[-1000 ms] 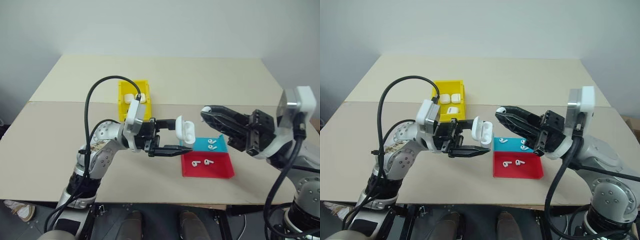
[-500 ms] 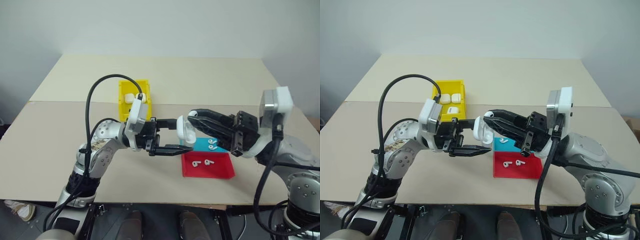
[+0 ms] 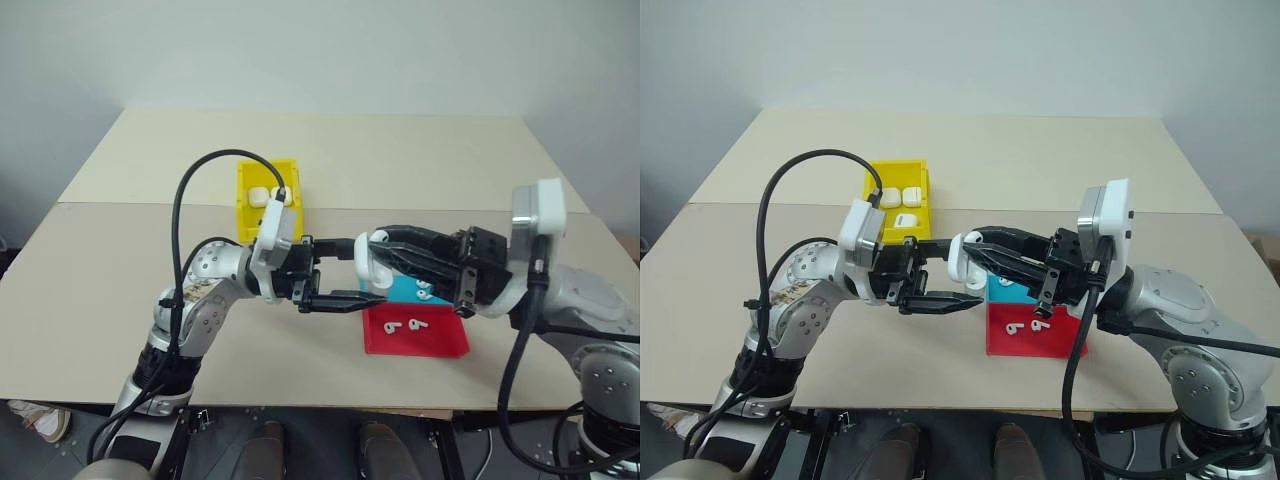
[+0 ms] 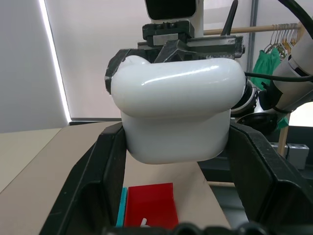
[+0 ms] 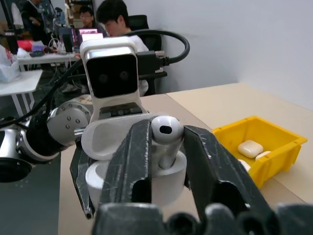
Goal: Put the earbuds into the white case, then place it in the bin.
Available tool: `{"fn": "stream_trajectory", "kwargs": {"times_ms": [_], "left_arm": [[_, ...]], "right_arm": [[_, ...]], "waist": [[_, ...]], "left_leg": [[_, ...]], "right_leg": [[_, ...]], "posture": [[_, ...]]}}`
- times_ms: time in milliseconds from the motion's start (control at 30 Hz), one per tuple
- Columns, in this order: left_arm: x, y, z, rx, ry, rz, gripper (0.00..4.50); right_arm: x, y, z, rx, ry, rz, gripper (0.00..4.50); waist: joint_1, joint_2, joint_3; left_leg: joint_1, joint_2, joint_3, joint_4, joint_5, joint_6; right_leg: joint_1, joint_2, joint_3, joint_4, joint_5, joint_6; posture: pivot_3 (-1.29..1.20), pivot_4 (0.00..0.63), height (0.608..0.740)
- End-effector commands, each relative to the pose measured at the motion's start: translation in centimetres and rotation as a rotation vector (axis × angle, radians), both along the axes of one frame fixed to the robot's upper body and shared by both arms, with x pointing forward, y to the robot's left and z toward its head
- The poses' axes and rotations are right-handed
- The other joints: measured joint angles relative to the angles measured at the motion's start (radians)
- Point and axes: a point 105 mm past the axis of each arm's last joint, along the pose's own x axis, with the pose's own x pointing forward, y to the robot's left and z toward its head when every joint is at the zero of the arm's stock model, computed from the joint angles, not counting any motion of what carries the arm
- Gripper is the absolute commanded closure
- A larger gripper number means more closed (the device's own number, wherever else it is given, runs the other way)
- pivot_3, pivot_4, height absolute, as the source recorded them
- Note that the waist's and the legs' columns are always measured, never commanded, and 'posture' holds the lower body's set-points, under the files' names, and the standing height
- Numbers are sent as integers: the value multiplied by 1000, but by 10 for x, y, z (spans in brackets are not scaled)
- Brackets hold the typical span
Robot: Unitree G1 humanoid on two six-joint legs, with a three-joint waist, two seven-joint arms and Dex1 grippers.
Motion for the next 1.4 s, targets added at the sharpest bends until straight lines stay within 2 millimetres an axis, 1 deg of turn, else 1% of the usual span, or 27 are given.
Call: {"fn": "stream_trajectory", "kwargs": {"times_ms": [33, 200, 300, 400, 500, 567, 633, 667, 733, 767, 800, 900, 967, 1067, 1167, 1300, 1400], "left_arm": [[-7, 0, 16, -53, -74, -17, 1744], [-6, 0, 16, -56, -75, -12, 1744], [-7, 0, 15, -55, -73, -10, 1744], [-6, 1, 14, -50, -72, -5, 1744], [-6, 2, 15, -52, -75, 1, 1744], [-6, 2, 15, -56, -76, 2, 1744], [-6, 3, 15, -58, -76, 4, 1744], [-6, 3, 15, -59, -76, 9, 1744], [-6, 4, 14, -63, -76, 18, 1744], [-6, 4, 14, -65, -75, 22, 1744], [-6, 3, 14, -66, -75, 24, 1744], [-6, 4, 14, -69, -74, 37, 1744], [-7, 6, 13, -68, -73, 45, 1744], [-8, 9, 11, -66, -73, 72, 1744], [-9, 11, 11, -72, -70, 93, 1744], [-9, 15, 9, -71, -62, 121, 1744], [-11, 16, 9, -71, -63, 137, 1744]], "right_arm": [[-7, 2, -1, -28, -13, 38, 1885], [-3, -1, -1, -65, -25, 23, 220], [3, -8, 6, -57, -46, -15, 220], [14, -25, 16, -57, -66, -87, 220], [29, -42, 18, -146, -82, -166, 220], [42, -50, 12, -276, -92, -214, 220], [56, -56, -2, -443, -97, -247, 220], [74, -62, -19, -620, -105, -298, 220], [97, -73, -43, -881, -131, -339, 220], [104, -76, -51, -969, -143, -325, 220], [108, -77, -55, -1009, -148, -307, 220], [122, -78, -65, -1138, -174, -206, 751], [130, -78, -68, -1216, -200, -135, 1369], [136, -76, -68, -1300, -220, 10, 1369], [140, -71, -67, -1332, -231, 112, 1369], [135, -63, -74, -1377, -233, 299, 1369], [132, -65, -80, -1407, -225, 373, 1369]], "waist": [[0, 0, 0], [0, 0, 0], [0, 0, 0], [0, 0, 0], [2, 0, 0], [2, 0, 0], [0, 0, 0], [-5, 0, 0], [-13, 1, 0], [-14, 0, 0], [-14, 1, 0], [-13, 1, 1], [-13, 1, 1], [-13, 1, 1], [-11, 1, 1], [-6, 1, 1], [-2, 1, 1]], "left_leg": [[0, 0, 0, 0, 0, 0], [0, 0, 0, 0, 0, 0], [0, 0, 0, 0, 0, 0], [0, 0, 0, 0, 0, 0], [0, 0, 0, 0, 0, 0], [0, 0, 1, 0, 0, 0], [0, 0, 2, 0, 0, 0], [0, 0, 4, 0, 0, 0], [2, 1, 8, -1, 0, 0], [2, 1, 10, -1, 0, 0], [2, 1, 10, -1, 0, 0], [1, 1, 11, -1, 0, 0], [-3, 0, 11, -1, 0, 0], [-8, 0, 9, 1, 0, 0], [-10, 0, 8, 1, 0, 0], [-10, 0, 7, 1, 0, 0], [-10, 0, 6, 1, 0, 0]], "right_leg": [[0, 0, 0, 0, 0, 0], [0, 0, 0, 0, 0, 0], [0, 0, 0, 0, 0, 0], [0, 0, 0, 0, 0, 0], [0, 0, 0, 0, 0, 0], [0, 0, 0, -1, 0, 0], [0, 0, 0, 0, 0, 0], [0, 0, 0, -1, 0, 0], [-1, 0, 2, 0, 0, -1], [-1, 0, 2, 0, 0, -1], [-1, 1, 2, 0, 0, -1], [-2, 0, 2, 0, -1, -1], [-6, 0, 3, 0, -1, -1], [-13, -1, 5, 2, 0, 0], [-15, -1, 5, 3, 0, 0], [-15, -1, 5, 3, 0, 0], [-15, -1, 5, 4, 1, 0]], "posture": [[0, 150, 740], [0, 150, 740], [0, 150, 740], [0, 150, 740], [0, 150, 740], [0, 150, 740], [0, 150, 740], [0, 150, 740], [0, 150, 740], [0, 150, 740], [0, 150, 740], [0, 150, 740], [0, 150, 740], [0, 150, 740], [0, 150, 740], [0, 150, 740], [0, 150, 740]]}}
